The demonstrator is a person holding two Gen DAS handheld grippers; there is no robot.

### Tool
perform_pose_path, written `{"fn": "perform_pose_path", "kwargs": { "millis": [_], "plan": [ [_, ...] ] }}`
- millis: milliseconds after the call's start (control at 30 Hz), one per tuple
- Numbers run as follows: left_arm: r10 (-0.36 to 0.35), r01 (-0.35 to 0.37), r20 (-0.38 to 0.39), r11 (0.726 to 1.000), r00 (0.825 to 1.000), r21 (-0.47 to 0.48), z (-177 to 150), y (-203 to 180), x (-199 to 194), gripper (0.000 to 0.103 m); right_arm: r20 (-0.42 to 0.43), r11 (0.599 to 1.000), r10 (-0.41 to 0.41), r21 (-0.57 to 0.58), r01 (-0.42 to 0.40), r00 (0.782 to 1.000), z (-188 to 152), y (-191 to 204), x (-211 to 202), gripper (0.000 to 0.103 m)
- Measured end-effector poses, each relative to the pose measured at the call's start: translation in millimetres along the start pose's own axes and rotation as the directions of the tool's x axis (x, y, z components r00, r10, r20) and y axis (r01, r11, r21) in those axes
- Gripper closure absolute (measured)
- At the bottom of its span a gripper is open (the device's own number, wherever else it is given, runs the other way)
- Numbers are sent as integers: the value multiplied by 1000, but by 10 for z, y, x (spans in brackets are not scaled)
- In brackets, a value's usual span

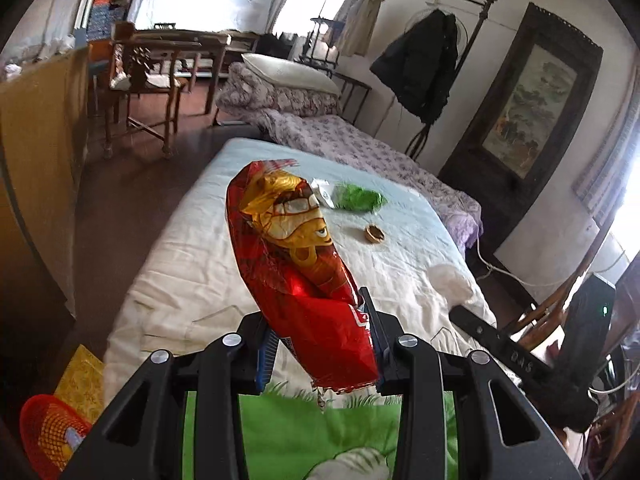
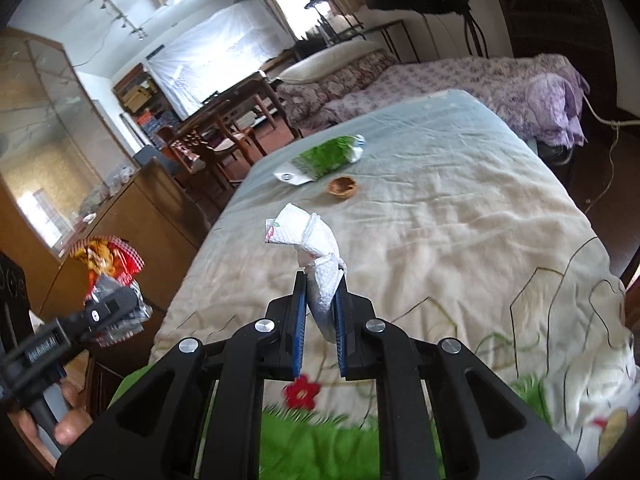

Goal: Collect trash
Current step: 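Carry the red snack bag and white tissue with both tools to the red basket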

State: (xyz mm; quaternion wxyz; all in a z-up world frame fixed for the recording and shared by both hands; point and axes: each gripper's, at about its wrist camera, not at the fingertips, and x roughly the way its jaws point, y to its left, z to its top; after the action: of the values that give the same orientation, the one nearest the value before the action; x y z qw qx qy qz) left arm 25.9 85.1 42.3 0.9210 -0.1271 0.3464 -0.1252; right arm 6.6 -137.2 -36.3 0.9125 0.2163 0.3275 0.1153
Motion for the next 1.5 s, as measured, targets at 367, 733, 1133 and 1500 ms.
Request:
{"fn": "perform_pose_path", "kwargs": {
  "millis": [367, 733, 1133, 1500],
  "plan": [
    [113, -117, 129, 993, 985, 20, -69, 150, -884, 67, 42, 992, 95, -93, -91, 995, -105, 507, -517, 89],
    [239, -239, 194, 971, 951, -25, -355, 725, -1629, 66, 4, 951, 233, -208, -227, 973, -324, 1275, -860, 89],
    [464, -457, 41, 882, 885, -113, -1023, 1969, -1676, 65, -134, 894, 258, -343, -289, 957, -740, 2069, -660, 89],
    [606, -624, -153, 768, 781, -145, -1826, 2769, -1379, 8, -266, 858, 205, -415, -303, 942, -1160, 2465, -291, 89]
  ]
}}
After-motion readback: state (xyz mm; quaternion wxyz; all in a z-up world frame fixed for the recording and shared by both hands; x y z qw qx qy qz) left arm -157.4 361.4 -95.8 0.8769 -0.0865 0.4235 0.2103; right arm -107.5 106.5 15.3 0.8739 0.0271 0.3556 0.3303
